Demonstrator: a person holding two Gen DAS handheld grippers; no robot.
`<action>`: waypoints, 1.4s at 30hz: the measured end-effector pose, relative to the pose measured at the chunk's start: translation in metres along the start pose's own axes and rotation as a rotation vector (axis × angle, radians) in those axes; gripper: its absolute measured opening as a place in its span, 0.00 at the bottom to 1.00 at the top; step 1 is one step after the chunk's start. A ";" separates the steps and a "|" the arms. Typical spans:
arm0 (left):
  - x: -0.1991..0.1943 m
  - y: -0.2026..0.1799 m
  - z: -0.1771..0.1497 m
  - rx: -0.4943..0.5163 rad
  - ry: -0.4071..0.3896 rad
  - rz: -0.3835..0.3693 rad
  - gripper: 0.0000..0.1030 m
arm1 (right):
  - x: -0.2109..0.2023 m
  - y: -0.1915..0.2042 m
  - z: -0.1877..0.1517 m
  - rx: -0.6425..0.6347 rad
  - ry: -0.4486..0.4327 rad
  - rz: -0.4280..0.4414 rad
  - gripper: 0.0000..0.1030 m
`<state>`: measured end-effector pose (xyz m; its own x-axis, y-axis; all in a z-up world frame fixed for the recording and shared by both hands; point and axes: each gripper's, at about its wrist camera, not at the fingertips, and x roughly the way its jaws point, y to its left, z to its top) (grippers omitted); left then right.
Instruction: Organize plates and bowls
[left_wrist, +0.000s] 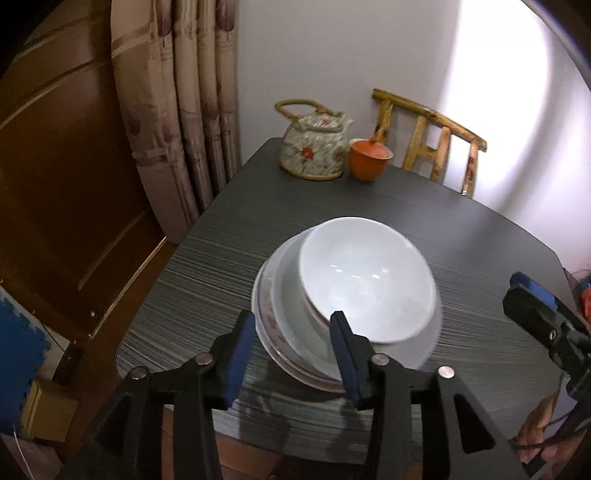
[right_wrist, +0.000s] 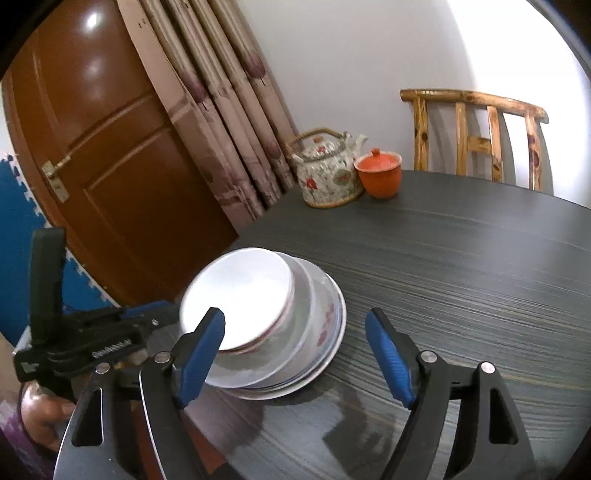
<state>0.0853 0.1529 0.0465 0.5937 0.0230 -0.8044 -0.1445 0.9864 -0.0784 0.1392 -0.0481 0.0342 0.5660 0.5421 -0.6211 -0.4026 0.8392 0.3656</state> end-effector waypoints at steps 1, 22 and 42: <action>-0.006 -0.004 -0.003 0.009 -0.012 0.004 0.42 | -0.005 0.003 -0.001 -0.001 -0.011 -0.007 0.84; -0.059 -0.032 -0.032 0.073 -0.175 0.005 0.59 | -0.094 0.048 -0.042 -0.024 -0.238 -0.211 1.00; -0.073 -0.043 -0.033 0.132 -0.231 0.021 0.59 | -0.118 0.054 -0.043 -0.028 -0.276 -0.247 1.00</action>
<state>0.0223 0.1033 0.0889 0.7590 0.0654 -0.6478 -0.0636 0.9976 0.0263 0.0200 -0.0681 0.0978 0.8199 0.3180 -0.4761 -0.2473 0.9467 0.2064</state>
